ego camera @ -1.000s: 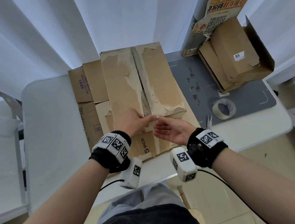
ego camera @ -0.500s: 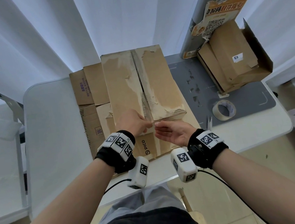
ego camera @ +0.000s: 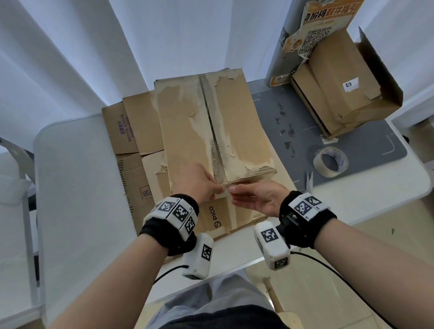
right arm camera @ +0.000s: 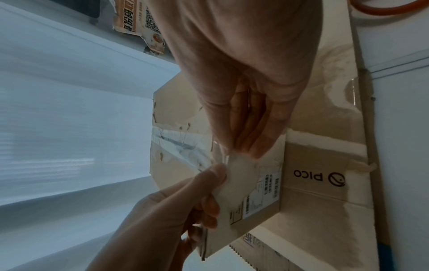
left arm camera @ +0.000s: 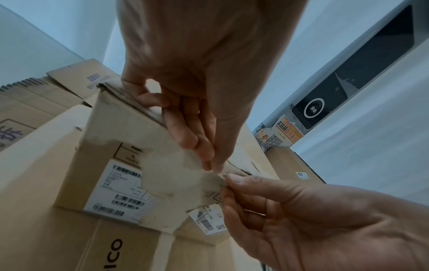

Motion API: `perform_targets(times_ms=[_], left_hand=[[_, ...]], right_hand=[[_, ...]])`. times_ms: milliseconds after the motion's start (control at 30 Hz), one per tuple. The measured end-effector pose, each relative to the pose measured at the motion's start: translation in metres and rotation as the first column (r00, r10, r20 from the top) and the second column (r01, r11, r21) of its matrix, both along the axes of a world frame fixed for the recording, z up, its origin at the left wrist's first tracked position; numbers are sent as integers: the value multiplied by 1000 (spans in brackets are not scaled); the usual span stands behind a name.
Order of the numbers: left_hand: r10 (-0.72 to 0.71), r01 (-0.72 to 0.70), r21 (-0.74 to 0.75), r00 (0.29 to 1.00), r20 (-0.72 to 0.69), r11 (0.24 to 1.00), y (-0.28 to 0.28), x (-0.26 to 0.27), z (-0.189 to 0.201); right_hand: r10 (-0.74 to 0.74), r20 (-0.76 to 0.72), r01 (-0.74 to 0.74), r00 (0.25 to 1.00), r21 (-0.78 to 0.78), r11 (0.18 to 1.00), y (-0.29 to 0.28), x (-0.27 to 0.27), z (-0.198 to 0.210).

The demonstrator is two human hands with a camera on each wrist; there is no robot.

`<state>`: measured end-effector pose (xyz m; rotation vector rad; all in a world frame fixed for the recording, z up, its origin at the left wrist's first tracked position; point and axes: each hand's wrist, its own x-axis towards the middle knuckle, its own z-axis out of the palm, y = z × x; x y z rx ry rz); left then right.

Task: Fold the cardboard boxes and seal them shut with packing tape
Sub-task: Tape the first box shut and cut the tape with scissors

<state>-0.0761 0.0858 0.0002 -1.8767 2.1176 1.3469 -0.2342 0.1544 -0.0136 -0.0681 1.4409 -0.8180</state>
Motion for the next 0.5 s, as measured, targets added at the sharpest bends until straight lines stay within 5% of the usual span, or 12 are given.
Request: perform_targets(times_ms=[500], left_hand=[[-278,308,-157,942,189,938,-23,-11,8]], right_hand=[[-35,-156,31,987,-26,999,1,9,-5]])
